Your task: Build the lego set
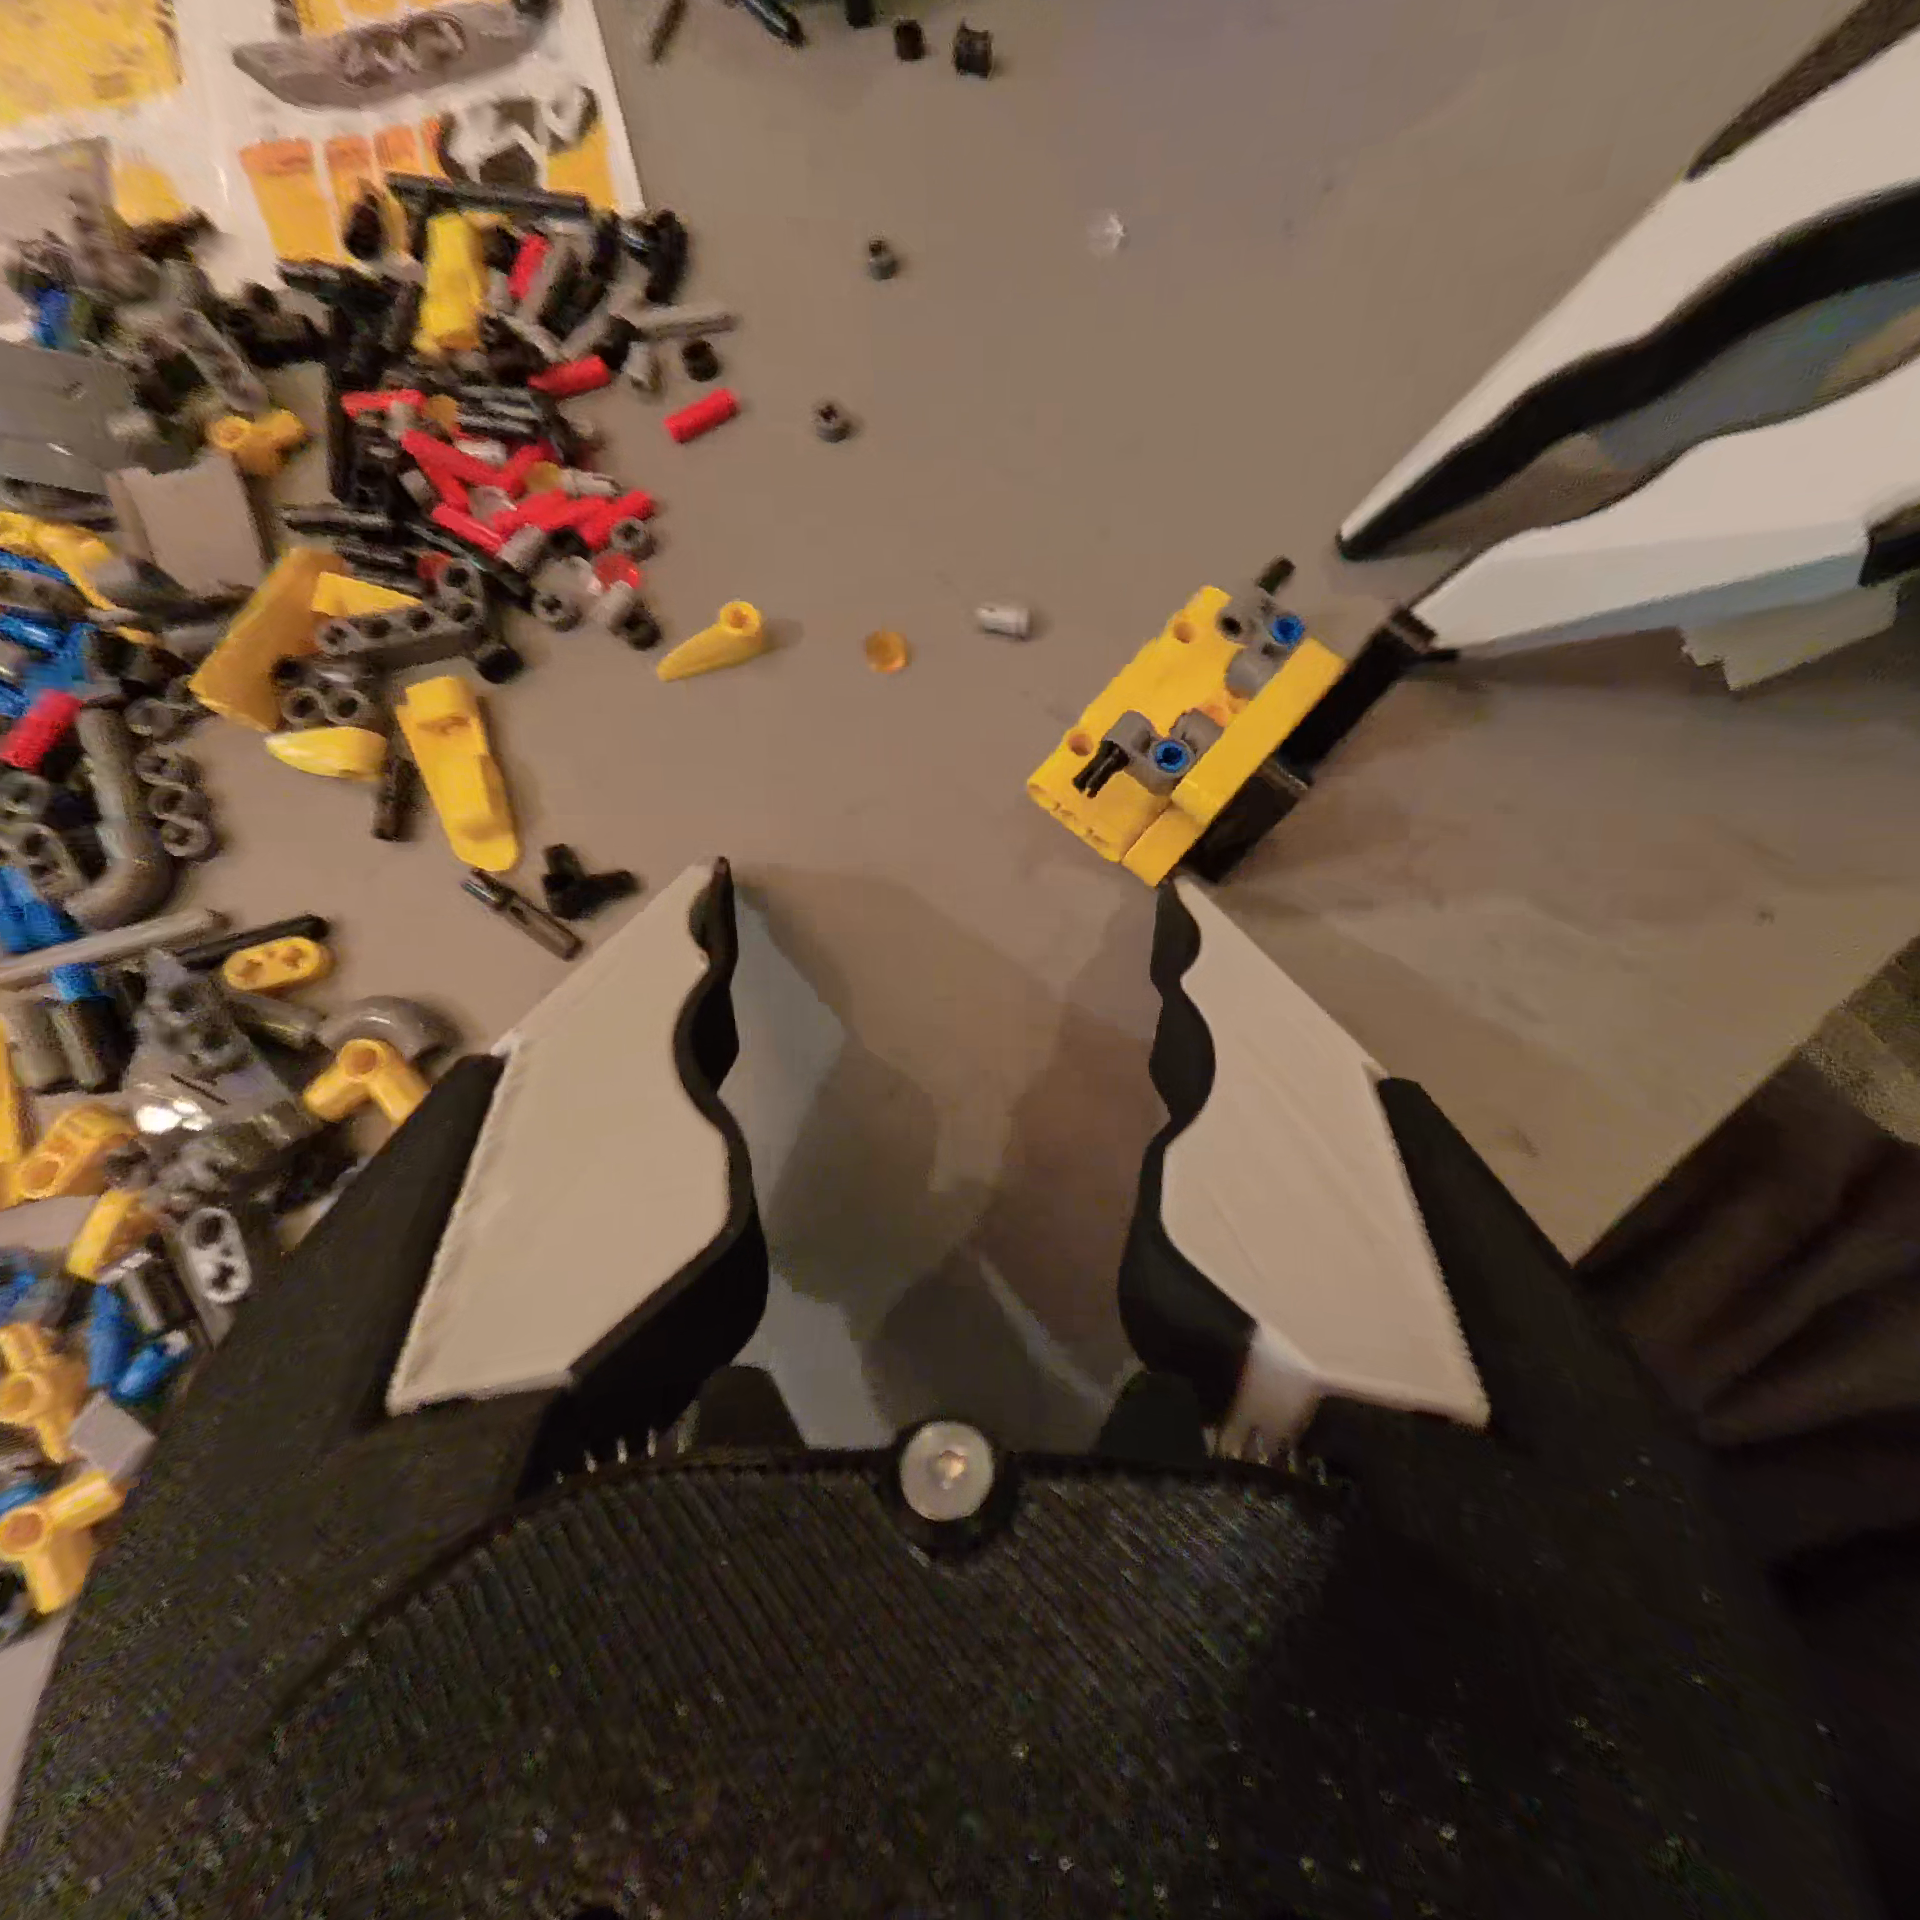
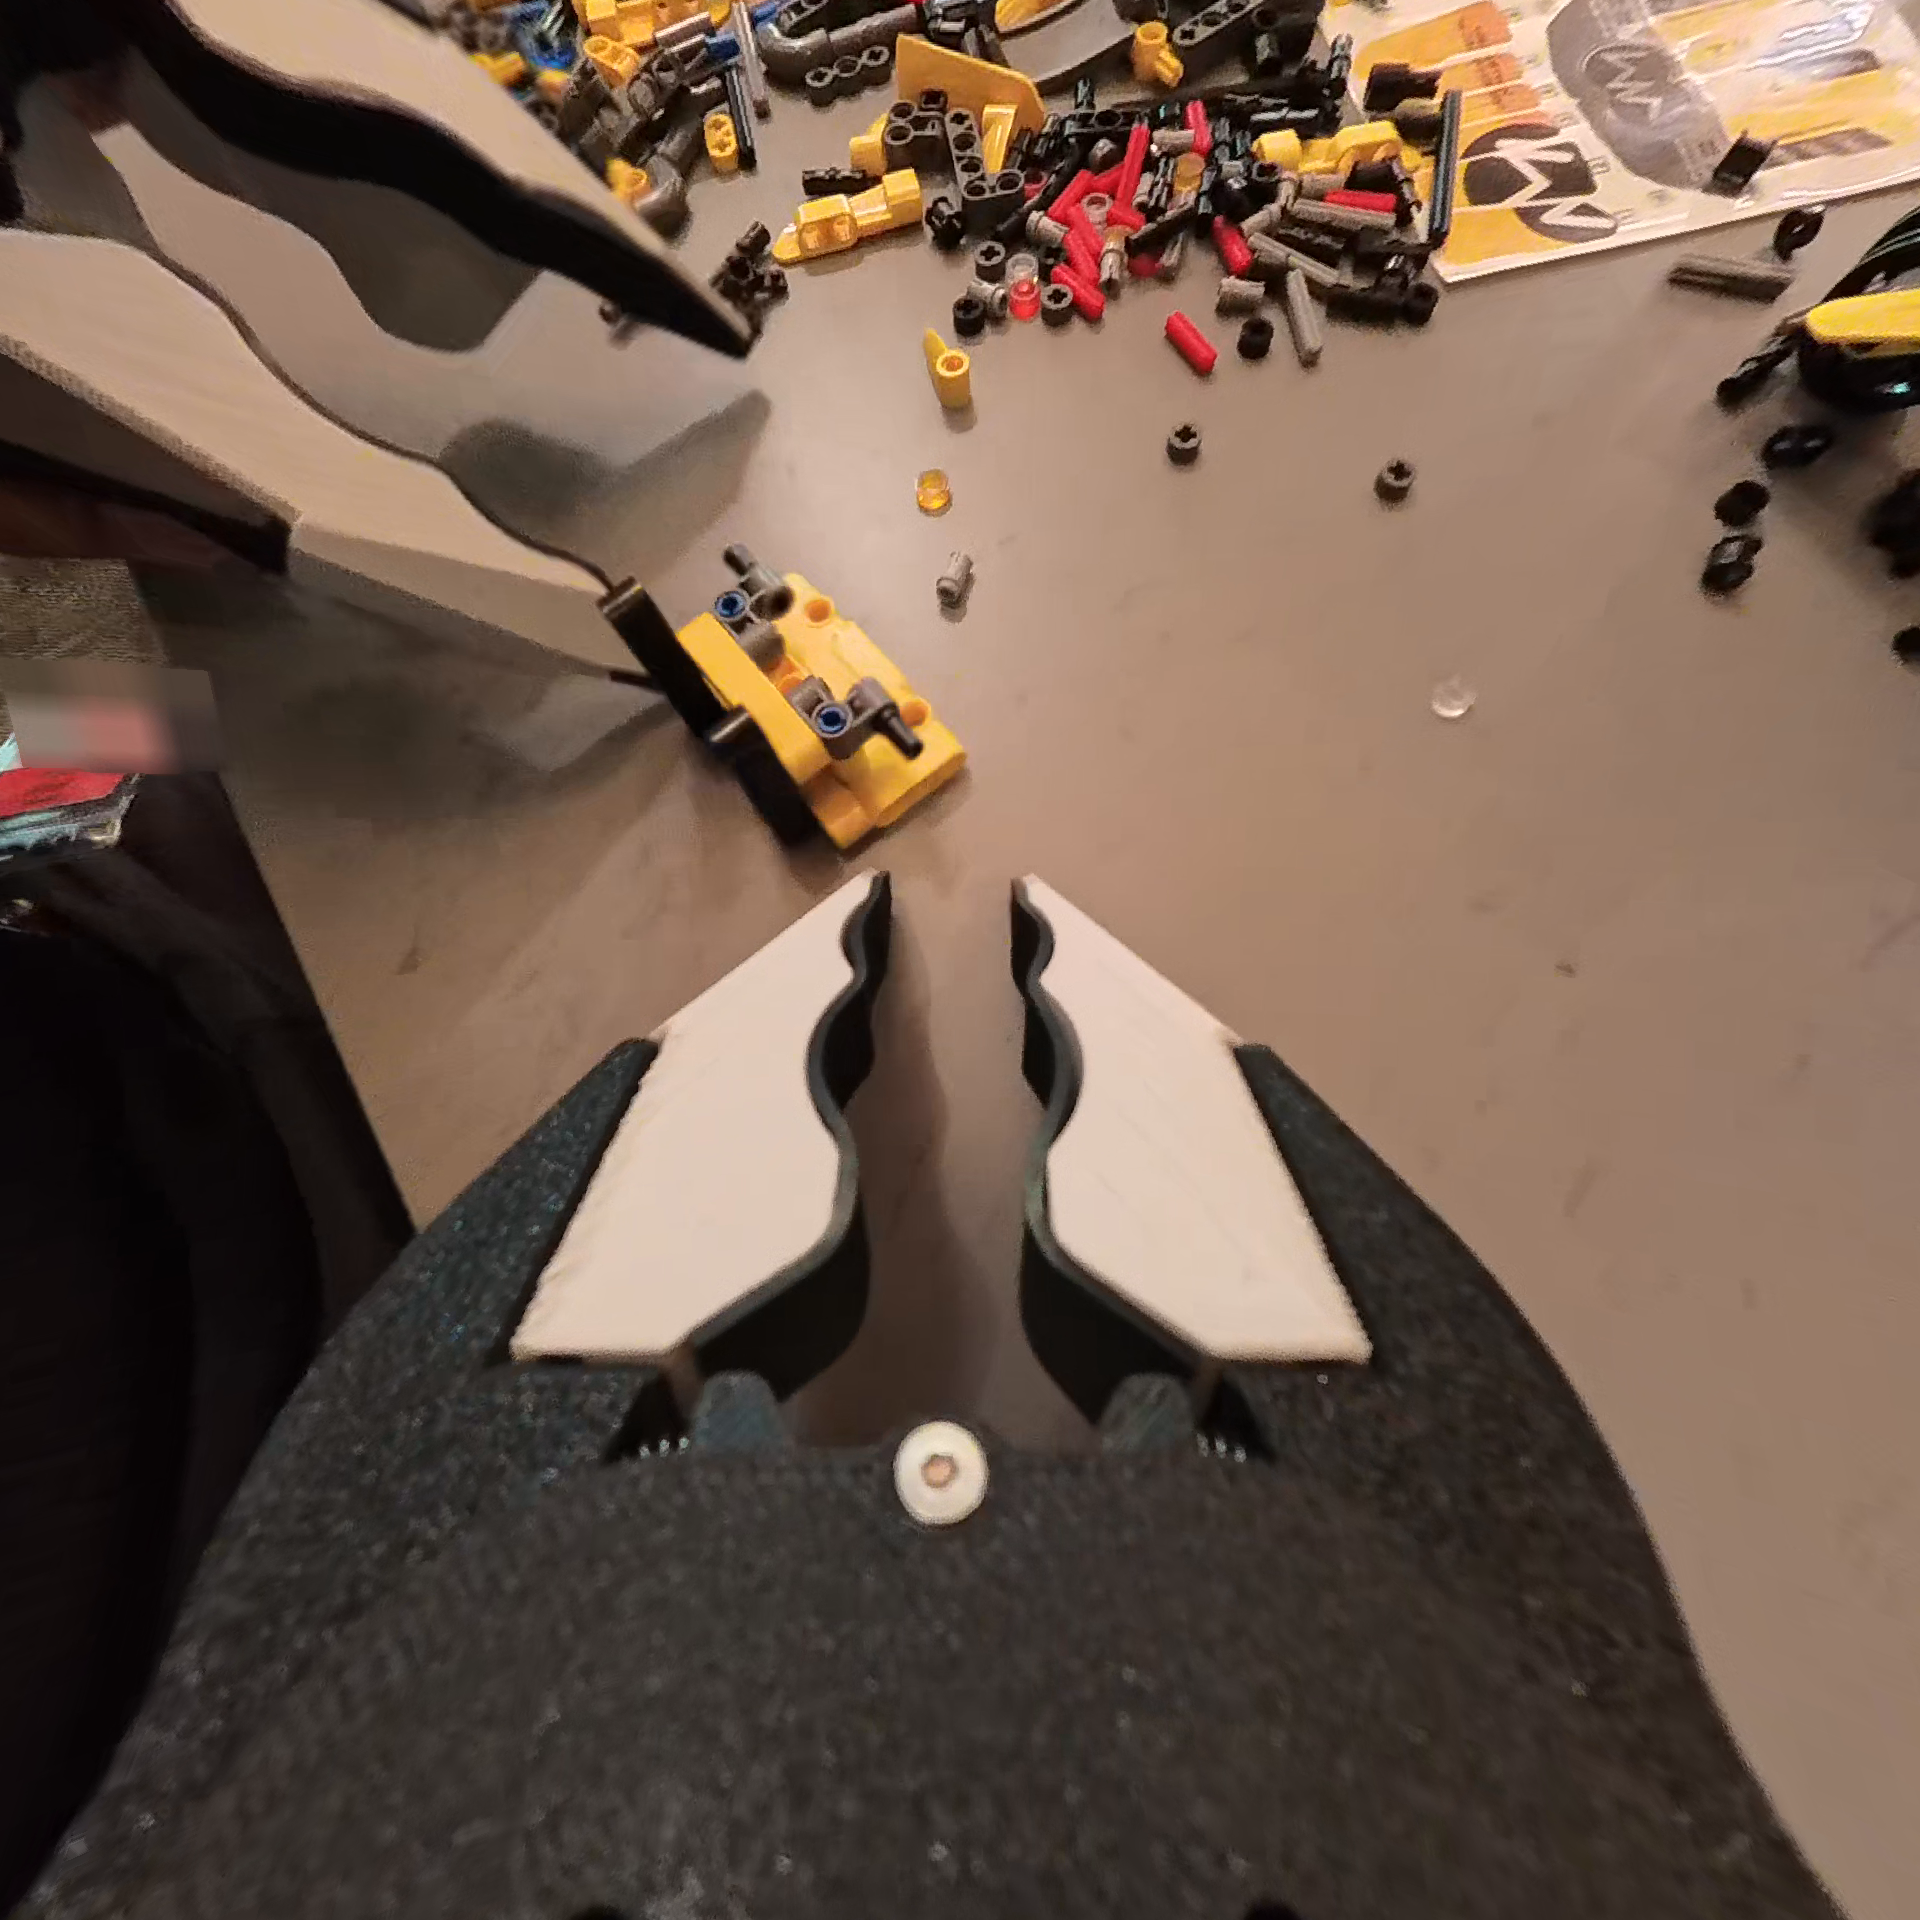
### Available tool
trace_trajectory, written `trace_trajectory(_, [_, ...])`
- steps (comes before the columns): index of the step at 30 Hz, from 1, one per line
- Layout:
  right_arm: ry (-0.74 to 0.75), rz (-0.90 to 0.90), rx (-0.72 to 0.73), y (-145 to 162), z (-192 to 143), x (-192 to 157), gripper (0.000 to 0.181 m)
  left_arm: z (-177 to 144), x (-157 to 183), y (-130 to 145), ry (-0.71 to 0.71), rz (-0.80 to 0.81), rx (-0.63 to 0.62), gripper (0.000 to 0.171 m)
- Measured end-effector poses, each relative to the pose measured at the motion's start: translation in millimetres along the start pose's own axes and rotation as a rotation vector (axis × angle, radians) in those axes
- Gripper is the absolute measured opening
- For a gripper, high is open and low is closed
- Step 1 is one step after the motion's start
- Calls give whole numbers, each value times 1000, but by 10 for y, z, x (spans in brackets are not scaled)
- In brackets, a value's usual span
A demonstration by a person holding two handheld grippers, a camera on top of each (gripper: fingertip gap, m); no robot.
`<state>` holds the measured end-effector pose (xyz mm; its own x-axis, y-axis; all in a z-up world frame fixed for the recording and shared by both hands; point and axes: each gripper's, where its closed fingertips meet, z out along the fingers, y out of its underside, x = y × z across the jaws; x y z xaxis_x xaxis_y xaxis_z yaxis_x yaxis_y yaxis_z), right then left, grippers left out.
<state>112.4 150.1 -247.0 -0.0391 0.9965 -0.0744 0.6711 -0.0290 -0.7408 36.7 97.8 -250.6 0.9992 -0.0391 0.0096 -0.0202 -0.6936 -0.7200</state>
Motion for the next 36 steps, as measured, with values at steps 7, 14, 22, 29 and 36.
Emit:
trace_trajectory(7, [-11,31,57,-145,27,71,26,-44,-128,-366,78,22,179,86])
trace_trajectory(14, [-34,176,185,-309,-73,261,14,-74,-344,-599,182,-80,293,69])
trace_trajectory(22, [25,110,309,-473,-201,305,13,-64,-494,-600,139,-170,302,69])
trace_trajectory(29, [8,87,387,-560,-289,277,17,1,-405,-559,136,-103,252,73])
trace_trajectory(36, [47,88,513,-656,-474,326,25,52,-442,-473,200,22,107,96])
